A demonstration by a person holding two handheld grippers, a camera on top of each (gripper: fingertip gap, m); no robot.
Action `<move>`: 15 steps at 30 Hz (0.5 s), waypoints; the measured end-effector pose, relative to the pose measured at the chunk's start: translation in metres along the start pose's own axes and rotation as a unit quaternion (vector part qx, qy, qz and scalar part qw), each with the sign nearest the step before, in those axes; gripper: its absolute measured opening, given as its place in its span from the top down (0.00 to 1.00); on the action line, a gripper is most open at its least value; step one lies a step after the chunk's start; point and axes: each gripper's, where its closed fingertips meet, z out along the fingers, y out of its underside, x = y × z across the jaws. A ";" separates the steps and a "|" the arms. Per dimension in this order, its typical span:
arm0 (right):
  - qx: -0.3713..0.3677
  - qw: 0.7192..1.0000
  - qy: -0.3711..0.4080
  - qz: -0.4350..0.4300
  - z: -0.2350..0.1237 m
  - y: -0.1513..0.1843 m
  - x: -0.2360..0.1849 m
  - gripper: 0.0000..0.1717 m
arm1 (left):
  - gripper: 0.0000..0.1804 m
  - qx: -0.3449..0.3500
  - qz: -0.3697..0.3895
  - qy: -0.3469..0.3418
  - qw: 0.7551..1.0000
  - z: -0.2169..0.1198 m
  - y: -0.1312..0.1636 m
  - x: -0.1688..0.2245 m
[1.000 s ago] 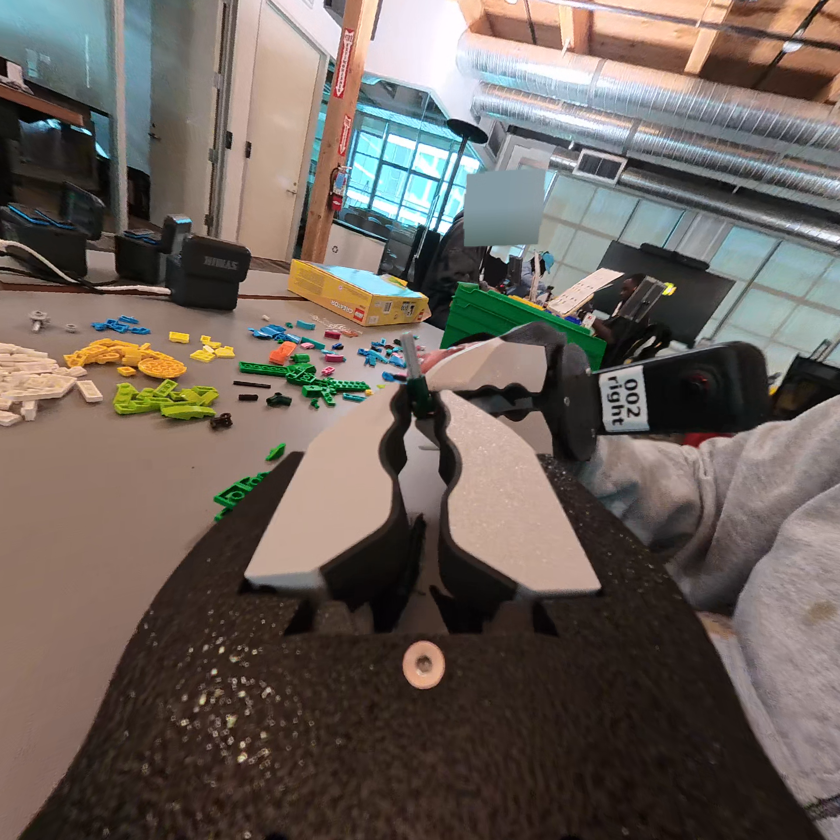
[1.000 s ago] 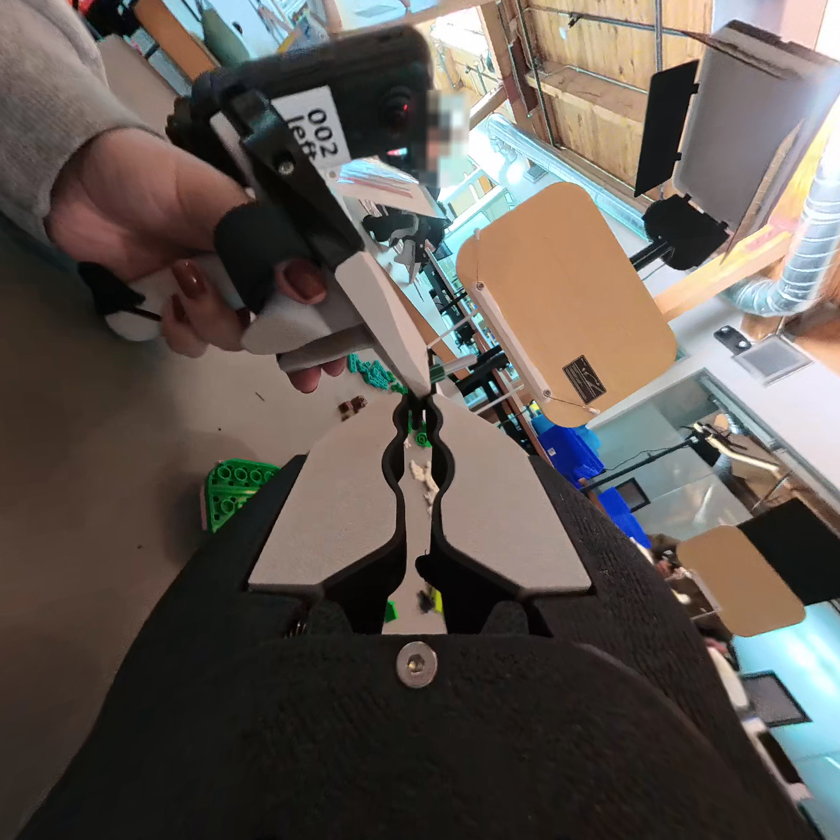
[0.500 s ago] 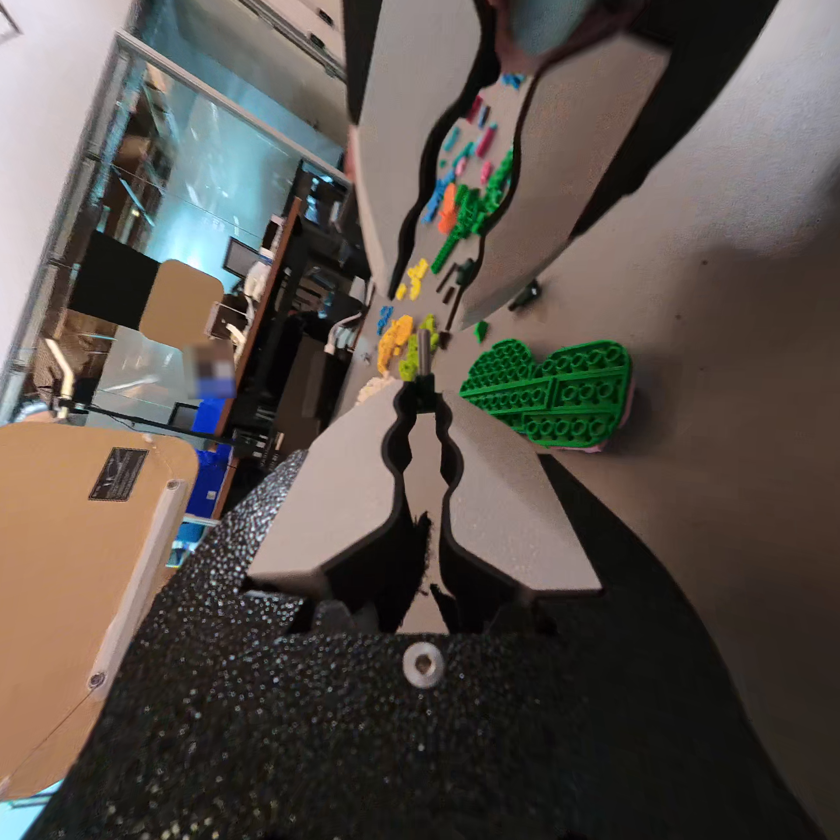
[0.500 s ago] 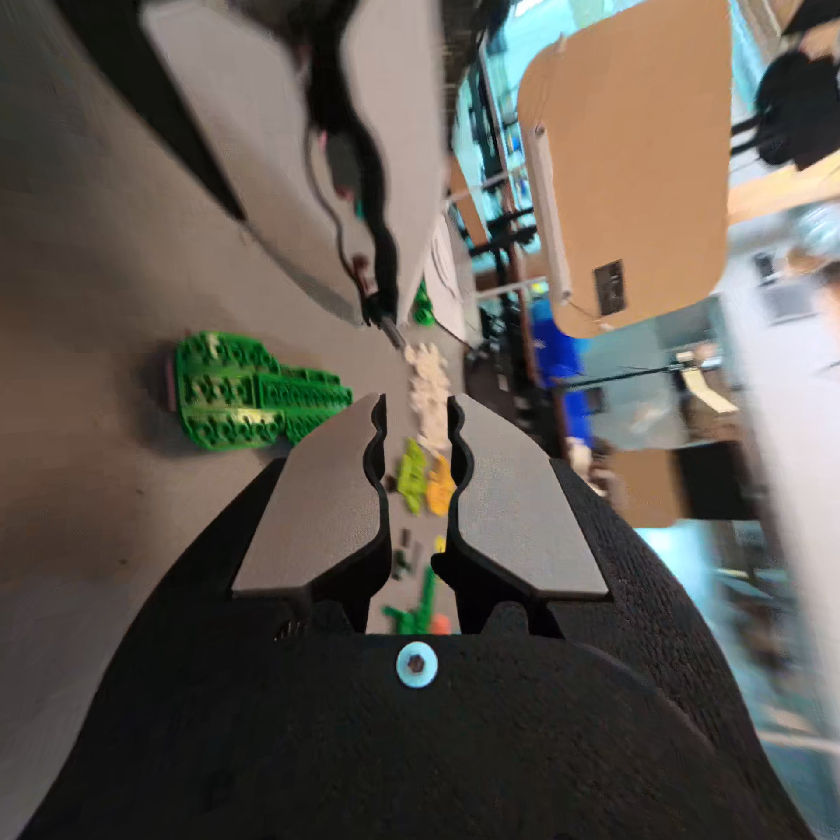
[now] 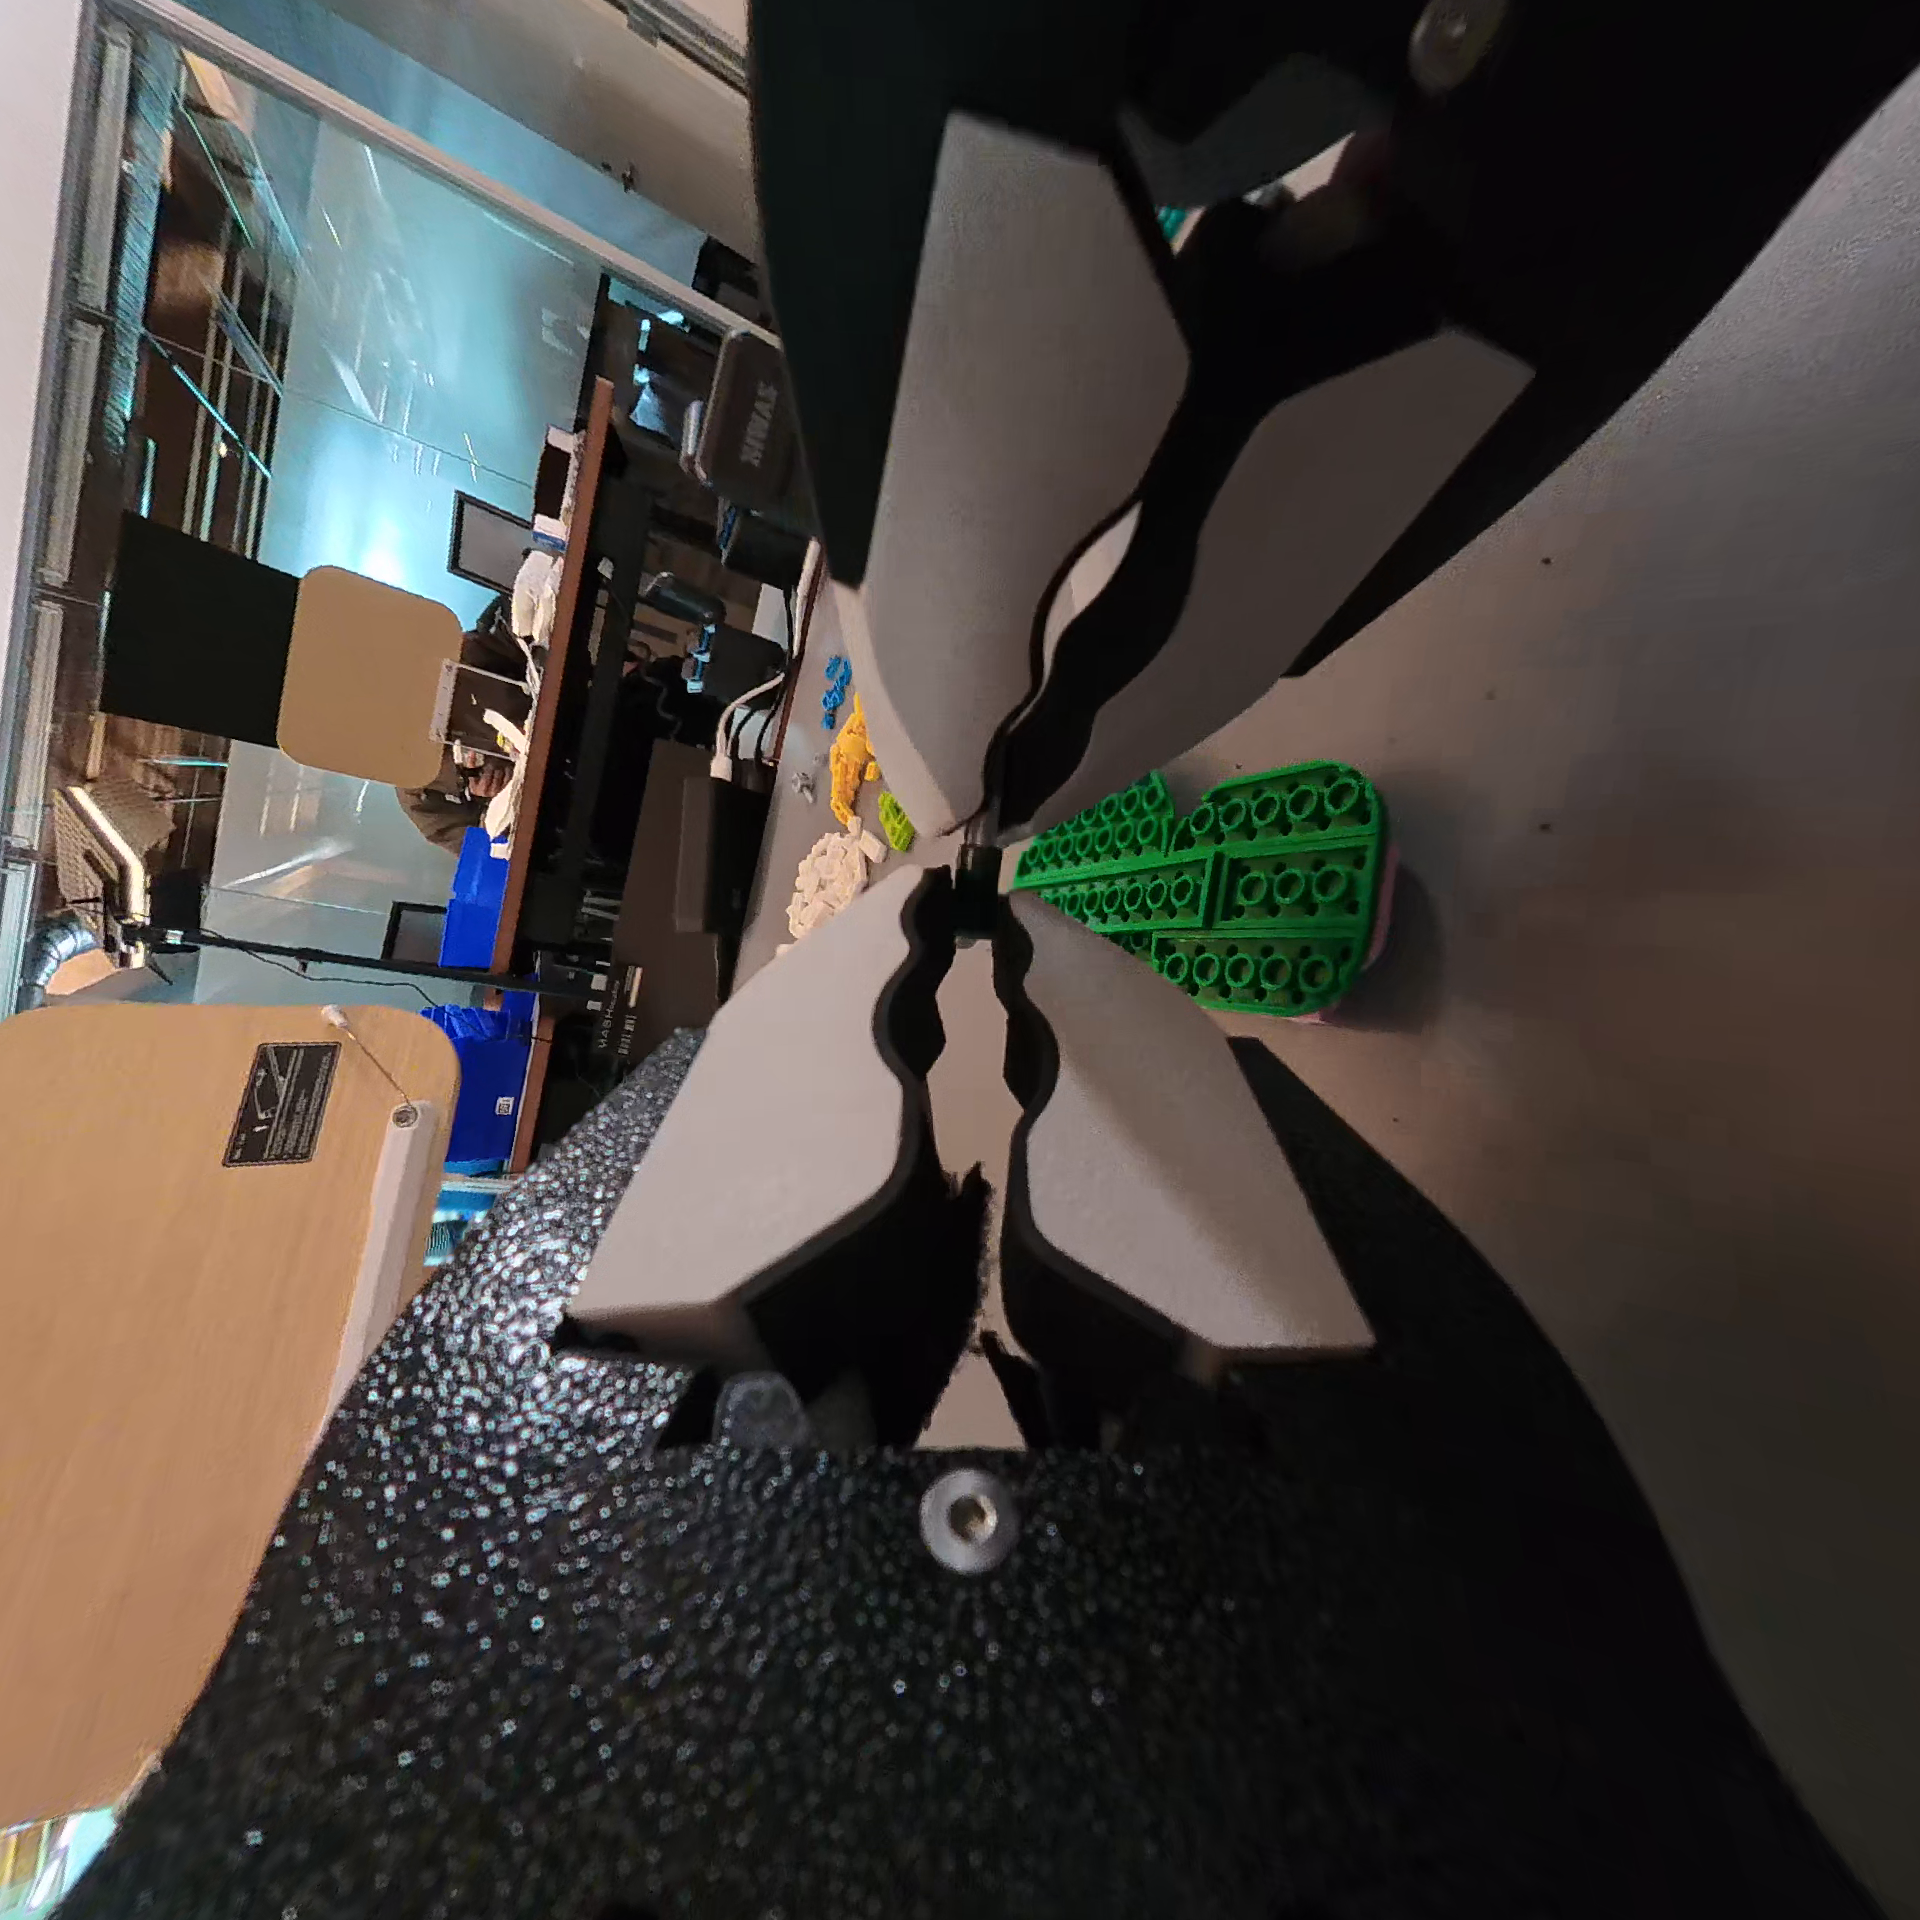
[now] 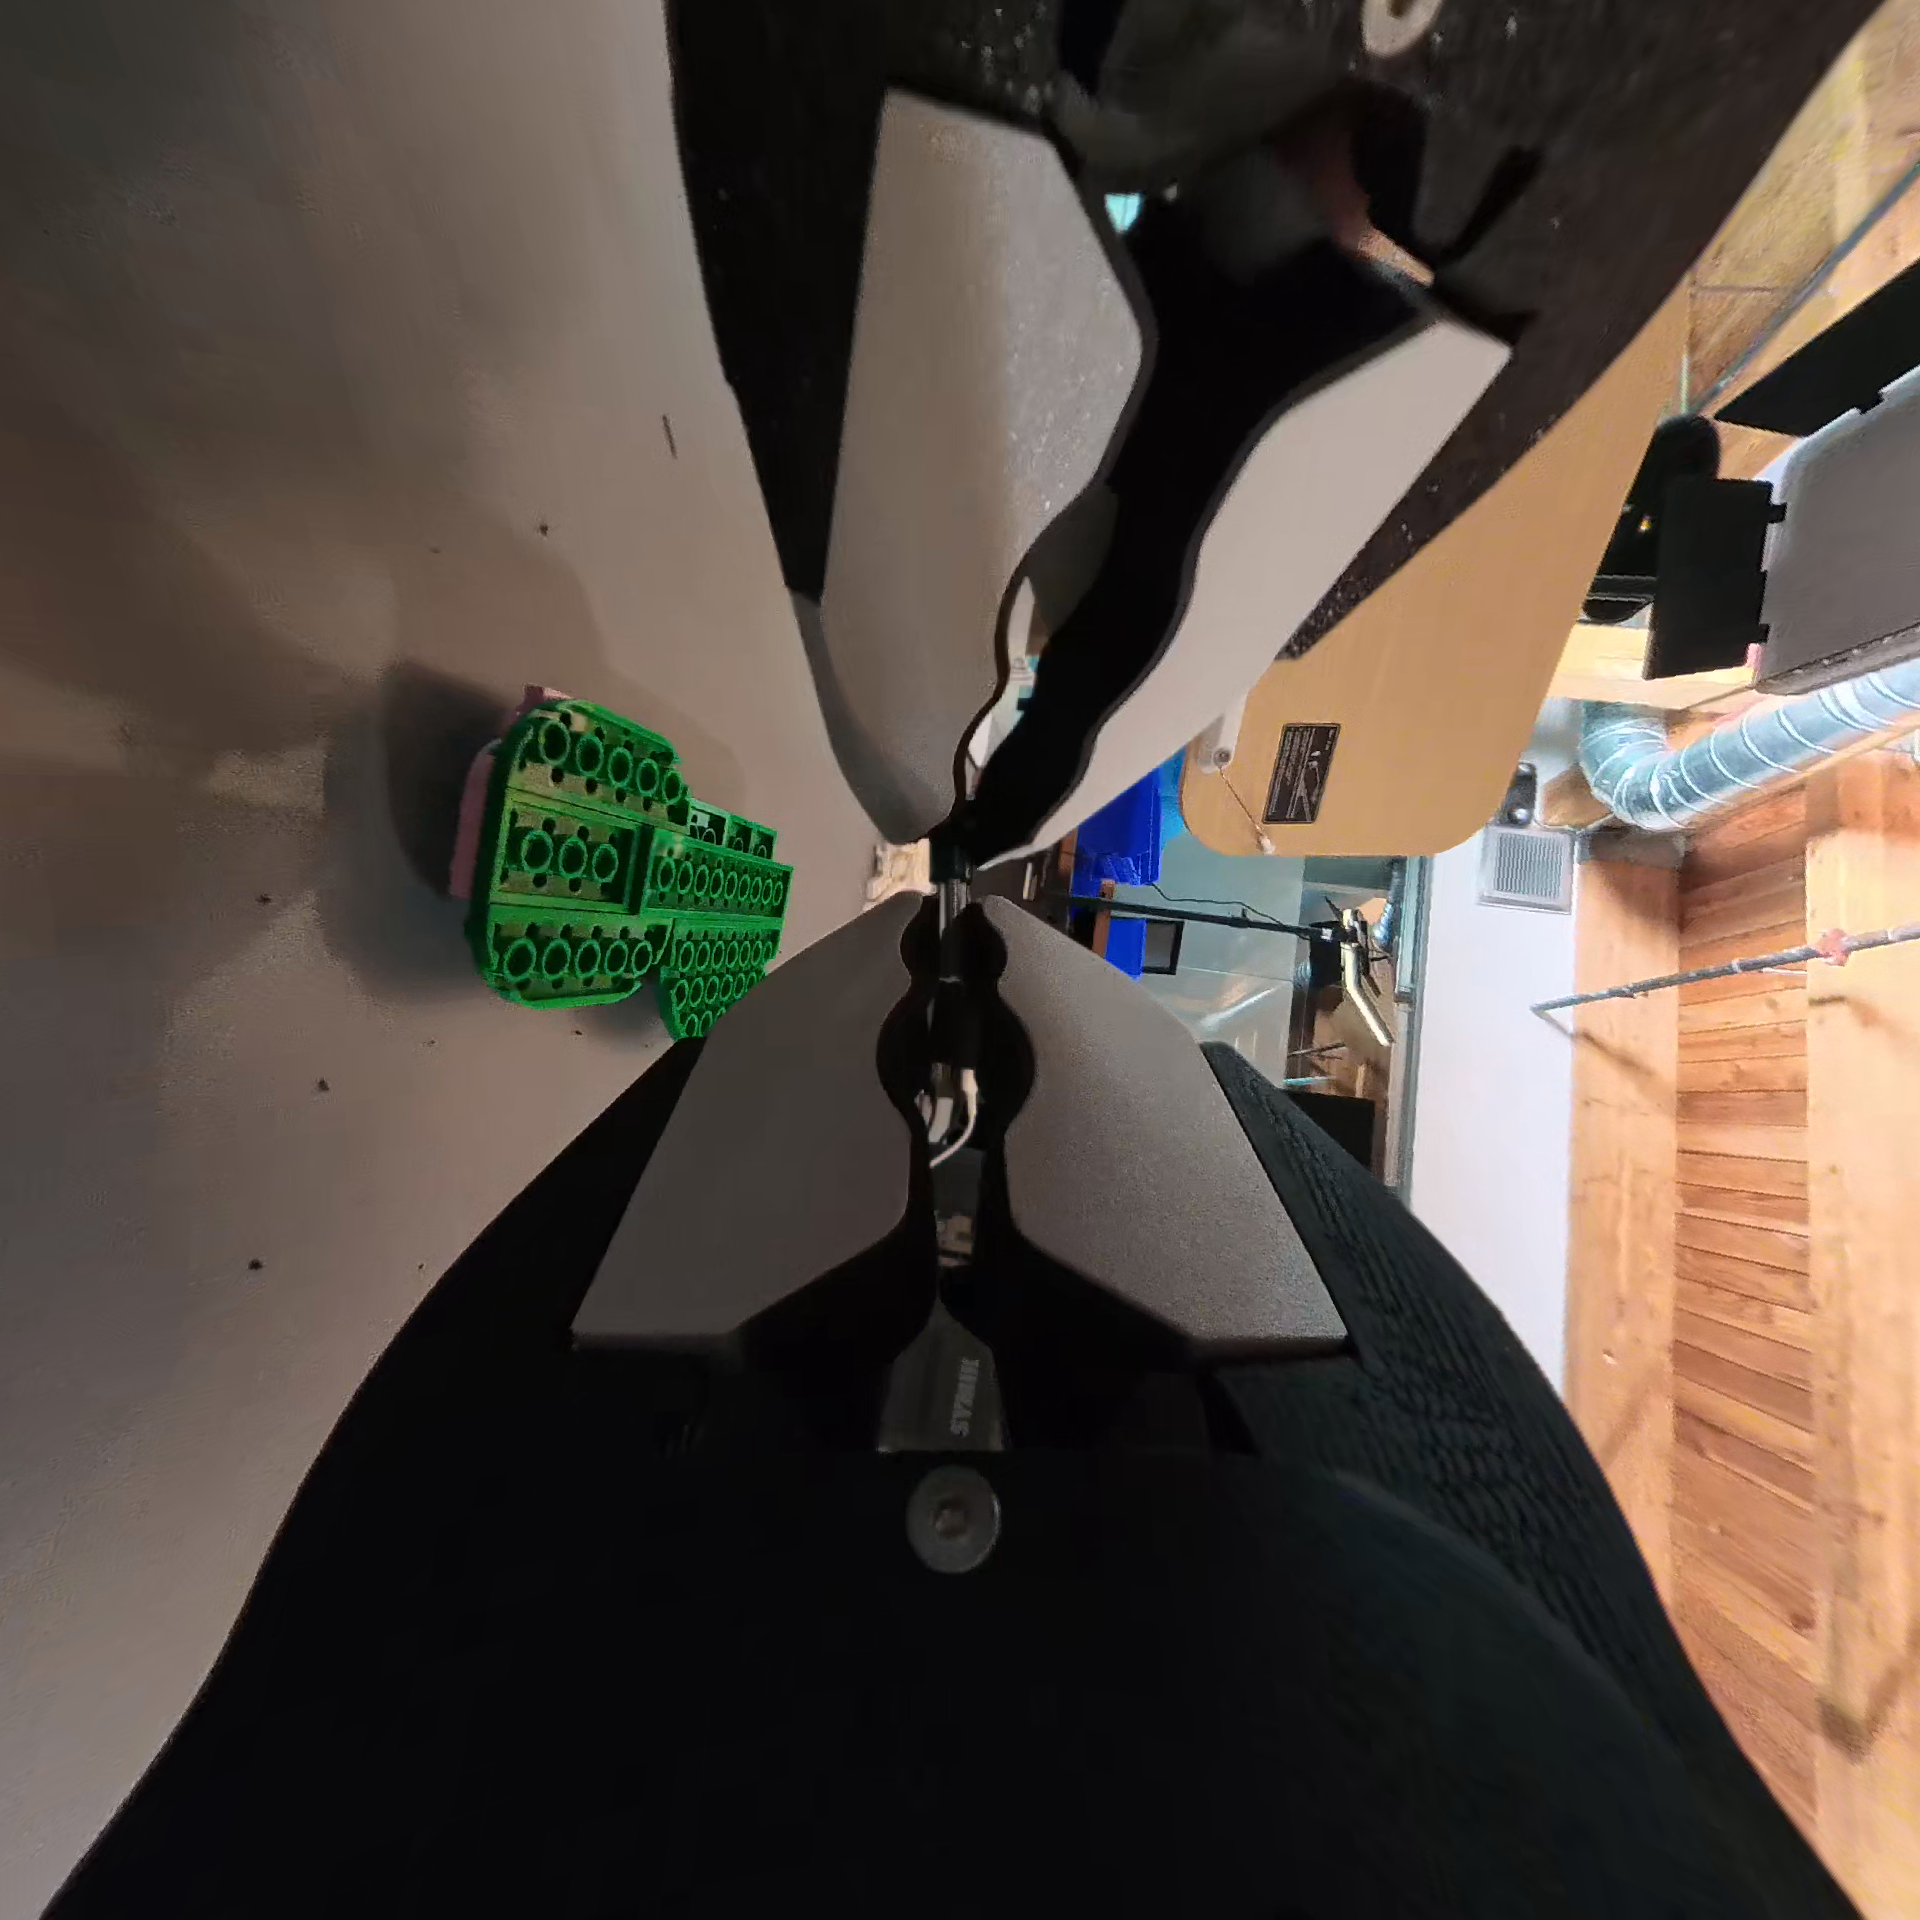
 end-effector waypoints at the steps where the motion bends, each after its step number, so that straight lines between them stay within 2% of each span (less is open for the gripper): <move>1: 0.003 1.000 0.003 0.002 -0.001 0.000 0.002 0.98 | 0.95 0.003 0.000 -0.003 1.000 -0.001 -0.002 -0.002; 15: 0.043 0.999 -0.006 0.026 -0.009 -0.003 0.002 0.98 | 0.95 0.026 -0.007 0.015 1.000 -0.012 -0.008 0.001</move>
